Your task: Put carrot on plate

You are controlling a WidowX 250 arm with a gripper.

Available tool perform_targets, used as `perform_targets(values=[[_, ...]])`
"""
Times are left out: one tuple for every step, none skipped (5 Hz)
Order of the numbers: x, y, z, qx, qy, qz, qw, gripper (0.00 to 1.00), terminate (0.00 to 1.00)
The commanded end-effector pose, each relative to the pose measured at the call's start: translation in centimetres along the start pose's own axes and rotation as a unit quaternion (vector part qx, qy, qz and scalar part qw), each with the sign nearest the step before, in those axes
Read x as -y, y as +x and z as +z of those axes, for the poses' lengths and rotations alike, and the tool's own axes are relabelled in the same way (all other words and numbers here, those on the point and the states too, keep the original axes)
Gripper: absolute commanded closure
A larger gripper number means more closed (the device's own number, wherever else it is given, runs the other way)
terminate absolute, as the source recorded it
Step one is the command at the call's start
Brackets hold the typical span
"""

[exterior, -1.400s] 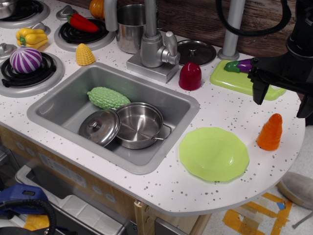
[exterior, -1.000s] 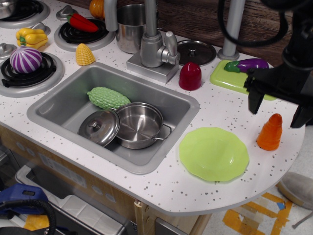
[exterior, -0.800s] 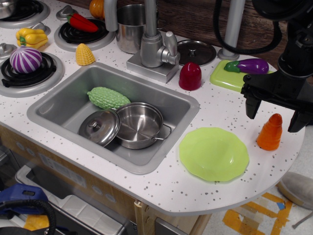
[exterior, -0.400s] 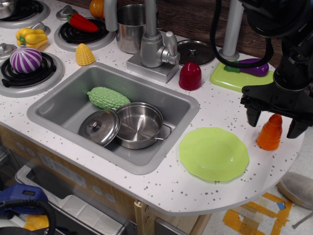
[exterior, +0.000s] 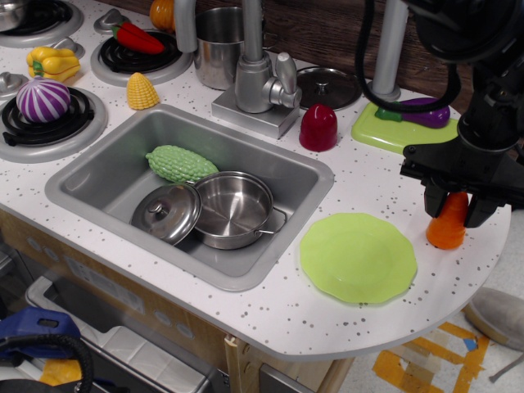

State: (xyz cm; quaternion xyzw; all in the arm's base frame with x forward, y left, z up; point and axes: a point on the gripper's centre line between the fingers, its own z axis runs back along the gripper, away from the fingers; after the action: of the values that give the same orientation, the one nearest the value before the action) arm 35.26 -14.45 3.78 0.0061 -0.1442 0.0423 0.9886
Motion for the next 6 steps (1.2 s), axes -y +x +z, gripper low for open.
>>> perform_targets(values=[[-0.5,1.2,5.0,0.018,0.022,-0.026,0.9993,1.00,0.00],[-1.7,0.4,6.9,0.007,0.047,-0.033,0.9983,1.00,0.00],[-3.3,-1.0,7.4,-0.005,0.049,-0.020,0.9986,1.00,0.00],[-4.8,-2.5,6.7,-0.016,0.051,-0.007,0.9986,1.00,0.00],[-5.6,-4.0,5.7,-0.012,0.052,0.001,0.9986,1.00,0.00],[-6.0,-4.7,4.5,-0.002,0.046,0.003,0.9989,1.00,0.00]])
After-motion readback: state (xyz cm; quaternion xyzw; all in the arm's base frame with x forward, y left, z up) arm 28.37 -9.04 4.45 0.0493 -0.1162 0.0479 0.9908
